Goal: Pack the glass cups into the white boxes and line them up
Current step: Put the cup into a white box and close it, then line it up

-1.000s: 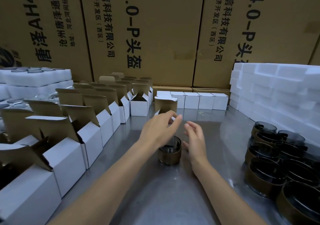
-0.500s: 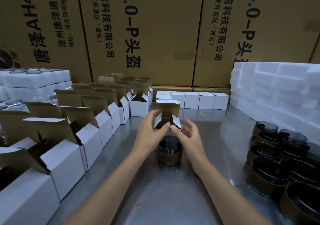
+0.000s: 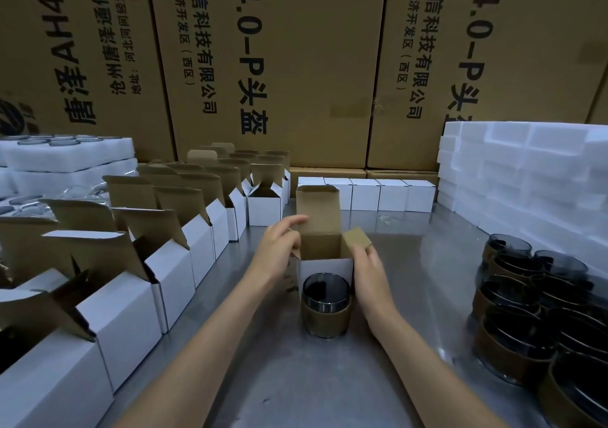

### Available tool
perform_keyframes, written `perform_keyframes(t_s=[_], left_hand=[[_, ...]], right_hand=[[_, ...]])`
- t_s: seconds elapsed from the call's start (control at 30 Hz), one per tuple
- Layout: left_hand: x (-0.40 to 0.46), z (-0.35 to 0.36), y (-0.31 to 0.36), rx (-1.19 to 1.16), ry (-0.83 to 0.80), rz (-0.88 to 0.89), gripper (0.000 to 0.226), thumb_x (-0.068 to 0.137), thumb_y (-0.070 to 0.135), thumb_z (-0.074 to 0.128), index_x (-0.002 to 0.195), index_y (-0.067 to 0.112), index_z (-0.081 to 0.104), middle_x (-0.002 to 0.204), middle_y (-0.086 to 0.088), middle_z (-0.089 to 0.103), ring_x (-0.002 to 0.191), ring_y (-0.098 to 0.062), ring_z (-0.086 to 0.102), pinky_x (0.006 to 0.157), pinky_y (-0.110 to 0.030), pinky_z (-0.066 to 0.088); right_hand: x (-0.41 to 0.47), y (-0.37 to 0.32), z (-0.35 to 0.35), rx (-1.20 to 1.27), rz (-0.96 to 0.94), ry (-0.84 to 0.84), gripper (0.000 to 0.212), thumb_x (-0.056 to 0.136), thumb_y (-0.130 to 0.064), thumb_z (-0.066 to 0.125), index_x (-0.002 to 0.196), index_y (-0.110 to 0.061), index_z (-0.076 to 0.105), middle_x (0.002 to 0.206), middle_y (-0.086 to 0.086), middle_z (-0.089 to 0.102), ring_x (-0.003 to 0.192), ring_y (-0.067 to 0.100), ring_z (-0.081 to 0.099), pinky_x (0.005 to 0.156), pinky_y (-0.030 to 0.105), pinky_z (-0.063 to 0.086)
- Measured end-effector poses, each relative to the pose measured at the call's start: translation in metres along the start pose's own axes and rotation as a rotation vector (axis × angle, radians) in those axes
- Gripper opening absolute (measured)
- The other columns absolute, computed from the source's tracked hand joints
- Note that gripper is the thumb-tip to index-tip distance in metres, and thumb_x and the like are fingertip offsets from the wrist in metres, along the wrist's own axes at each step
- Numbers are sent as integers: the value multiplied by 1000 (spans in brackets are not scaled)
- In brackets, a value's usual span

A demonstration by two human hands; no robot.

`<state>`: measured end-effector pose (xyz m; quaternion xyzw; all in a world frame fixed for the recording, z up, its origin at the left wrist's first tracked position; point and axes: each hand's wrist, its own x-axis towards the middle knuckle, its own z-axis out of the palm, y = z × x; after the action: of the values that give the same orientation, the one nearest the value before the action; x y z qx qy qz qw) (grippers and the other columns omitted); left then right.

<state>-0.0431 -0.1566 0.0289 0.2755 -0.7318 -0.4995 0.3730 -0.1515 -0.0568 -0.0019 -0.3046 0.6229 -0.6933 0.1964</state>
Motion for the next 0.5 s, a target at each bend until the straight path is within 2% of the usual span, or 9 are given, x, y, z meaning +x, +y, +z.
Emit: perform_keyframes(t_s=[0.17,0.33,0.4,0.5], left_hand=[[-2,-3,-4,-112,-58,-125,45,69,27,44,109,38,59,100,0,52,92,-19,51,82,-37,45],[-3,-2,-9,-95,-77,-101,48,63,33,43,110,38,55,103,0,54,94,-18,52,91,-37,45],[-4,0,-10,-110,-81,-85,48,64,33,43,110,37,55,100,2,55,92,-15,52,87,-33,44],[-6,1,-13,-165,-69,-79,49,64,34,45,111,37,57,89,4,54,84,-13,52,78,-28,42]], right_hand=[[-2,-1,-1,-13,21,19,26,96,-31,39,113,-25,58,107,-4,63,102,14,56,82,32,40],[-2,-2,0,12,33,12,25,97,-29,40,112,-23,59,101,-2,64,96,15,58,82,33,45],[-1,-2,0,43,55,0,23,96,-28,41,108,-23,60,93,-1,64,89,16,58,80,36,46],[0,-3,-1,95,88,-7,19,95,-23,41,94,-24,59,97,7,66,96,25,61,87,42,48]])
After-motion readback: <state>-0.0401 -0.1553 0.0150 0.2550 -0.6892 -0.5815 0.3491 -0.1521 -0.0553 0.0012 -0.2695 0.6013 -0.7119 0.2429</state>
